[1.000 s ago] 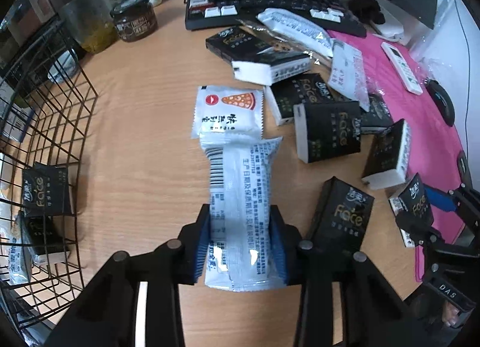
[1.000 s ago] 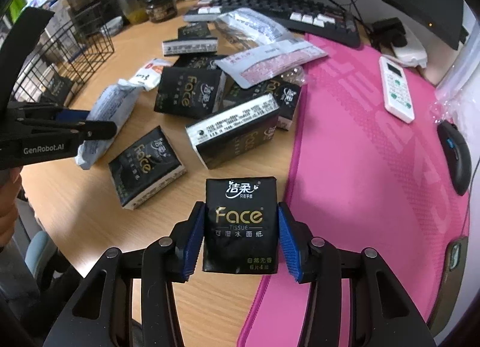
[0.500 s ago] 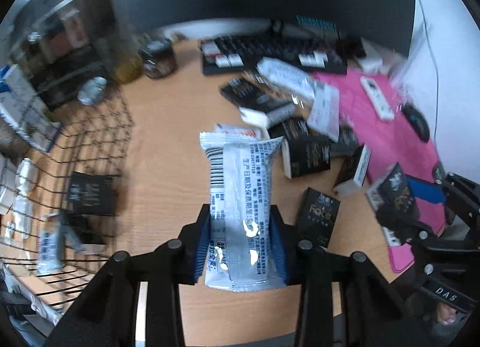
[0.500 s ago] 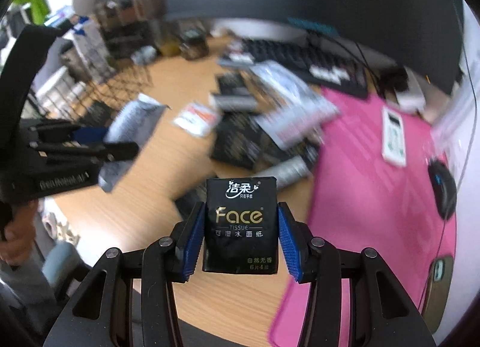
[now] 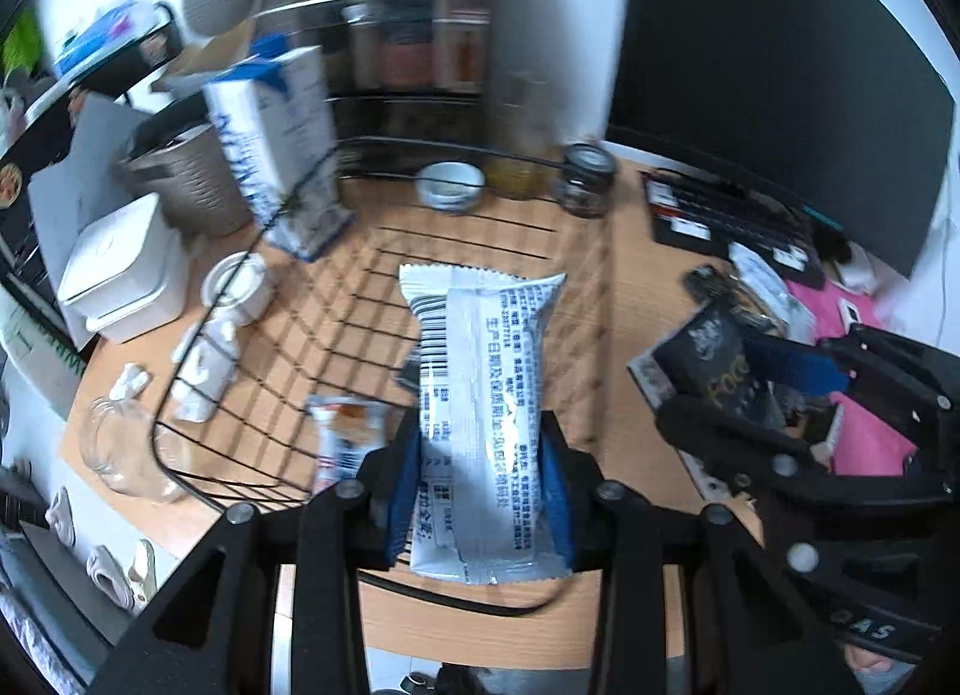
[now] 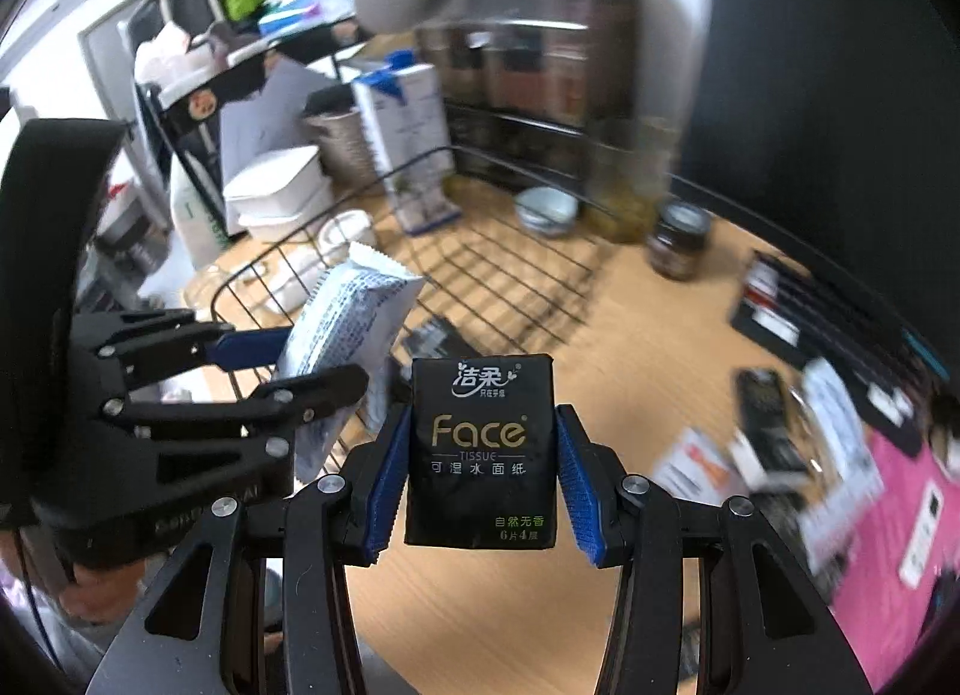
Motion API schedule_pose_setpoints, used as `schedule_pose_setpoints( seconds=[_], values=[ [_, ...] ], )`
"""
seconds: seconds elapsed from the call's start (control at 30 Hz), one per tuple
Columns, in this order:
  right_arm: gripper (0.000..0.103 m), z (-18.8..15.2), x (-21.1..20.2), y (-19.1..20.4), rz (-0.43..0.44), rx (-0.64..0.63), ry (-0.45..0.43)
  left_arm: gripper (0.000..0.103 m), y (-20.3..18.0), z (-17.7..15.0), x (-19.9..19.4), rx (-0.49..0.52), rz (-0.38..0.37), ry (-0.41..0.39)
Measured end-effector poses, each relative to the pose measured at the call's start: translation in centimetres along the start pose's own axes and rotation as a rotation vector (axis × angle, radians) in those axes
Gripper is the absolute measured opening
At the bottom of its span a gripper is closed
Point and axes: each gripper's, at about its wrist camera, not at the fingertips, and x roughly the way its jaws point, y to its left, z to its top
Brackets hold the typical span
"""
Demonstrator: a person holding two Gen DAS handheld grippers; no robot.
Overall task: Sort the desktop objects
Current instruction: 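Carry the snack bag and tissue pack over the wire basket, then open both tools to drop the snack bag and tissue pack into the basket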
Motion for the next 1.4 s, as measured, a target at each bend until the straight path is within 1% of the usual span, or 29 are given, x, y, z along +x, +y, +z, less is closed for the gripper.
schedule_pose_setpoints(
  seconds=[0.1,0.2,0.27,0.47,0.57,0.6,0.67,0.7,0.73,0.77,0.87,0.9,1.03,1.13,1.27,1.4],
  values=[
    [0.047,1.5,2.1,1.2,0.0,-0.01,0.021,0.04,2.3,0.3,1.0,-0.045,0.008,0.011],
    [0.047,2.4,3.6,1.9,0.0,-0.019,0.033,0.04,3.9,0.3,1.5,-0.072,-0.005,0.02],
    [0.047,3.0,4.6,2.4,-0.002,-0.022,0.046,0.04,4.7,0.4,1.9,-0.089,0.0,0.026],
    [0.047,3.4,7.0,2.9,-0.02,-0.024,0.075,0.04,6.0,0.4,3.3,-0.111,0.006,0.072],
    [0.048,3.4,7.0,3.1,-0.034,-0.033,0.063,0.041,6.1,0.4,3.5,-0.114,0.009,0.081],
    [0.048,3.4,6.9,3.1,-0.036,-0.032,0.057,0.042,6.1,0.4,3.4,-0.118,0.007,0.082],
    [0.048,3.4,6.6,3.0,-0.034,-0.027,0.047,0.048,6.1,0.4,3.2,-0.119,0.011,0.076],
    [0.048,3.4,6.3,2.8,-0.032,-0.019,0.04,0.056,6.1,0.4,3.2,-0.119,0.017,0.073],
    [0.048,3.4,6.1,2.7,-0.03,-0.013,0.036,0.06,6.0,0.4,2.9,-0.115,0.024,0.064],
    [0.049,3.4,5.8,2.5,-0.028,-0.005,0.033,0.06,5.9,0.5,2.7,-0.113,0.023,0.054],
    [0.053,3.0,4.9,1.9,-0.031,0.008,0.02,0.06,5.2,0.4,2.0,-0.101,0.01,0.039],
    [0.053,2.9,4.6,1.8,-0.035,0.006,0.019,0.06,4.9,0.4,2.0,-0.103,0.021,0.038],
    [0.053,2.3,3.3,1.4,-0.046,0.012,0.011,0.06,3.8,0.2,1.5,-0.093,0.012,0.033],
    [0.053,1.0,1.3,0.3,-0.058,0.024,0.001,0.06,2.5,-0.1,0.7,-0.066,-0.001,0.014],
    [0.053,-1.3,-1.7,-2.2,-0.107,0.057,-0.011,0.06,-0.5,-0.8,-0.4,-0.005,-0.036,-0.01],
    [0.056,-4.6,-4.8,-6.6,-0.18,0.15,-0.007,0.06,-5.3,-2.0,-0.5,0.105,-0.075,0.006]
  ],
)
